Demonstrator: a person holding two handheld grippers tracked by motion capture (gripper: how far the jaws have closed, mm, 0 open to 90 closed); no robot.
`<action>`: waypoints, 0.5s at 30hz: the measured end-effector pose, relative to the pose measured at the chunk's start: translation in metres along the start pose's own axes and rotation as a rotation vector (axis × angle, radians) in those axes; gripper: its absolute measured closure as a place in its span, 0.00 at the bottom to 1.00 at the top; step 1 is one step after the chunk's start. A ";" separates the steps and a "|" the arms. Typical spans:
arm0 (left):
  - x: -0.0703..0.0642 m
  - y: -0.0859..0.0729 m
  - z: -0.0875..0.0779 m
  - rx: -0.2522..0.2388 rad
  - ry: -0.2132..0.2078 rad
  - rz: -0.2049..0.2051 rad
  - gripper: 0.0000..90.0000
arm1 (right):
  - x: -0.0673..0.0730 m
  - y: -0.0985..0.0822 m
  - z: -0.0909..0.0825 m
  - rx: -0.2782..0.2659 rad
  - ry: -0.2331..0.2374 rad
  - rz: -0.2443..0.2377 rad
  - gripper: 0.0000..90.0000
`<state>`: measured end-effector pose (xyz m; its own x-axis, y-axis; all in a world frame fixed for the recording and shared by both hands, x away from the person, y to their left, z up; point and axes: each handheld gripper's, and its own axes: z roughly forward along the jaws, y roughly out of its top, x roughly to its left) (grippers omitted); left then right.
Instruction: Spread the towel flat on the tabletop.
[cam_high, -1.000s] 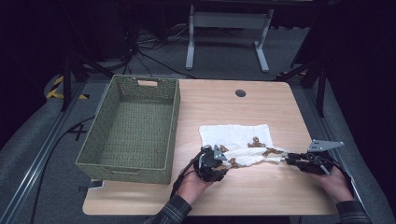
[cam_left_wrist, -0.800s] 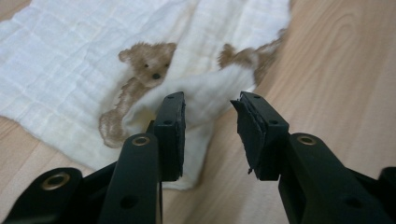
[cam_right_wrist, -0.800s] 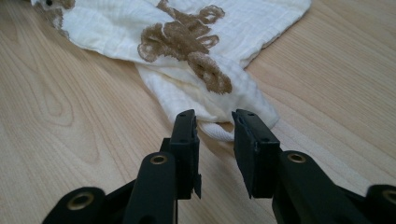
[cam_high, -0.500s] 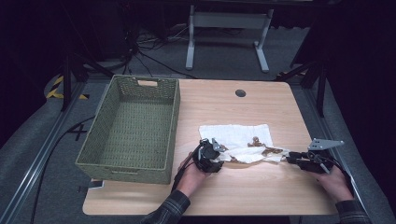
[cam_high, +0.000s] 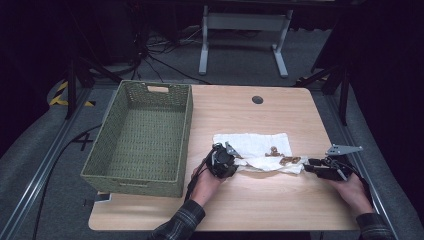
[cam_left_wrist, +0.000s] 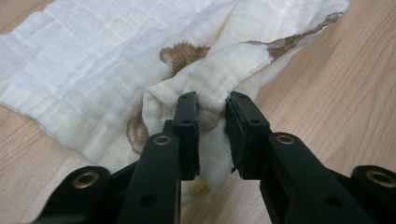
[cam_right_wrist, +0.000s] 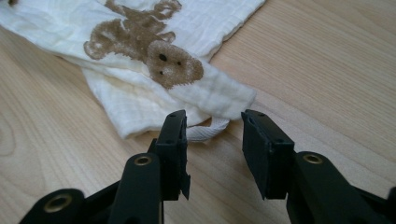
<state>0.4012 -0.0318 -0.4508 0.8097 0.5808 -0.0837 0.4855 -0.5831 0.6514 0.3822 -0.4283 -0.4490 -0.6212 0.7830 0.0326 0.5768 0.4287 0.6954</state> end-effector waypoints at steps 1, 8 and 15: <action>0.000 0.000 0.001 -0.011 -0.003 -0.003 0.87 | 0.000 0.000 0.001 0.003 0.003 0.004 0.67; 0.002 0.002 -0.009 -0.039 -0.002 -0.008 0.94 | 0.000 0.002 0.008 0.002 -0.002 -0.014 0.94; -0.002 0.002 -0.025 -0.067 -0.016 -0.003 0.94 | 0.002 0.004 -0.006 -0.053 -0.007 -0.025 1.00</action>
<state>0.3925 -0.0201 -0.4308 0.8137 0.5730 -0.0980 0.4656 -0.5415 0.7000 0.3803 -0.4279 -0.4418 -0.6308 0.7759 0.0100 0.5326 0.4236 0.7328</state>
